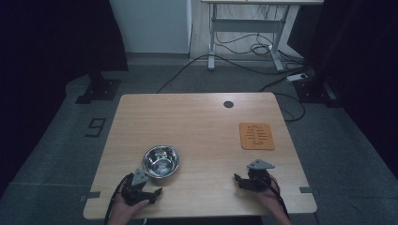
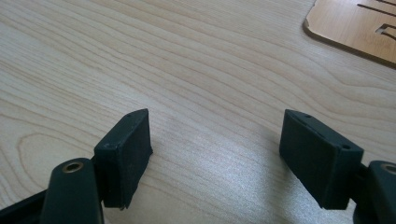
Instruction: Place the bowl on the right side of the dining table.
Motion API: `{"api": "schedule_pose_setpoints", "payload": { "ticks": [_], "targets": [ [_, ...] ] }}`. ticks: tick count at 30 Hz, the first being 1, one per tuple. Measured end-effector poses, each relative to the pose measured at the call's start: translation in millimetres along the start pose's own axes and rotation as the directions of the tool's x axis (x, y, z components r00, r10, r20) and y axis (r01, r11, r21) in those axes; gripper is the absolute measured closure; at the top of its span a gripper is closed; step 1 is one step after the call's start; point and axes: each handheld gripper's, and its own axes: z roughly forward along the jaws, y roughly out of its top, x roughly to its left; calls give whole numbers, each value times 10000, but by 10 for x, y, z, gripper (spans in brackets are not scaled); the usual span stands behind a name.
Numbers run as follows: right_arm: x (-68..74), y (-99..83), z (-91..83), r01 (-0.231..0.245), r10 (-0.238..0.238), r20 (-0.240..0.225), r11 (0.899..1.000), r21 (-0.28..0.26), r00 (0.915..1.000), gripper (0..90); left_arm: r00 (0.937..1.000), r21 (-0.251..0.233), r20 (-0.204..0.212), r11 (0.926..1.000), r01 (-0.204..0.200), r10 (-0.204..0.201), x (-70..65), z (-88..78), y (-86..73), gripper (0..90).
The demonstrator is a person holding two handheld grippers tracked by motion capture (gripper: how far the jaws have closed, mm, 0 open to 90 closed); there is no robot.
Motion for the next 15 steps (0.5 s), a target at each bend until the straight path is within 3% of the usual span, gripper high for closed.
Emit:
{"api": "schedule_pose_setpoints", "payload": {
  "ticks": [15],
  "targets": [
    [-2, 2, 2, -20, 20, 21, 10000, 14, 10000, 240, 10000, -1, -3, 10000, -3, 3, 0, 0, 0, 133]
  ]
}}
